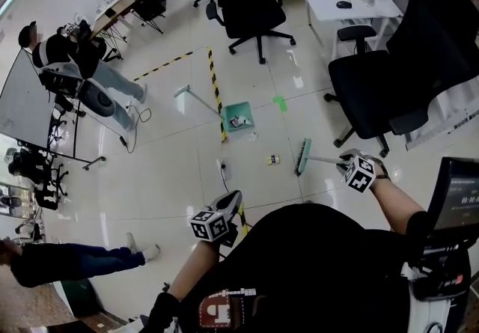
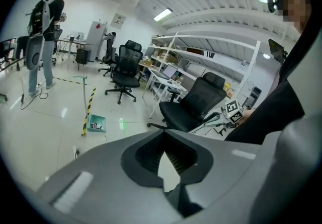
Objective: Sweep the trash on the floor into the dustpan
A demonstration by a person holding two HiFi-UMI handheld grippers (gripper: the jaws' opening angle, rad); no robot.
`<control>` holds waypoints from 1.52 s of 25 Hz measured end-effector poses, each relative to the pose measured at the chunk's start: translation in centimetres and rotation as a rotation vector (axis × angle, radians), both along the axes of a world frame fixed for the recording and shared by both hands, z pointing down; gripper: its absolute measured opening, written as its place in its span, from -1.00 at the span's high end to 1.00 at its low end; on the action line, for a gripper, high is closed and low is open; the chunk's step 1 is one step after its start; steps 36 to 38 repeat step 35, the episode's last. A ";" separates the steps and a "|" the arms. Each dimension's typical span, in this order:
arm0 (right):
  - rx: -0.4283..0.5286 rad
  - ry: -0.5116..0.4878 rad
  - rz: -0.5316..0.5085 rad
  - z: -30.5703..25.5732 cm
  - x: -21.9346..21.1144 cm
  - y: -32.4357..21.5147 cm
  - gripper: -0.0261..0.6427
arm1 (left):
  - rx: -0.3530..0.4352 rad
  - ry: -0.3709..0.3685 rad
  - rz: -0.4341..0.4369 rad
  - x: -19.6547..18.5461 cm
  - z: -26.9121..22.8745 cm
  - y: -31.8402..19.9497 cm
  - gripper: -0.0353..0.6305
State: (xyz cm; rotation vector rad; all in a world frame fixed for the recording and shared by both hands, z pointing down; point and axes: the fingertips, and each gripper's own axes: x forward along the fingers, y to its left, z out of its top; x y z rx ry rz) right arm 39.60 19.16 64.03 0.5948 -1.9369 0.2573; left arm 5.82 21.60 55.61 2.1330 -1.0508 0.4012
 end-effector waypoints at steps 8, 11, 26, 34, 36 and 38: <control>-0.022 0.045 0.041 1.1 -3.2 7.3 0.66 | 0.013 0.005 0.052 -4.3 0.8 7.1 0.88; -0.031 0.065 0.096 -0.4 -7.0 11.3 0.66 | 0.011 0.026 0.088 -9.1 0.4 11.2 0.88; -0.021 0.129 0.069 -0.3 -6.5 15.3 0.66 | 0.042 0.047 -0.035 -12.1 2.2 13.4 0.88; 0.005 0.132 0.049 -1.3 -6.8 14.6 0.66 | 0.054 0.053 -0.038 -11.9 1.5 13.8 0.88; 0.014 0.138 0.045 -1.5 -6.8 14.4 0.66 | 0.055 0.053 -0.039 -11.9 1.5 13.8 0.88; 0.014 0.138 0.045 -1.5 -6.8 14.4 0.66 | 0.055 0.053 -0.039 -11.9 1.5 13.8 0.88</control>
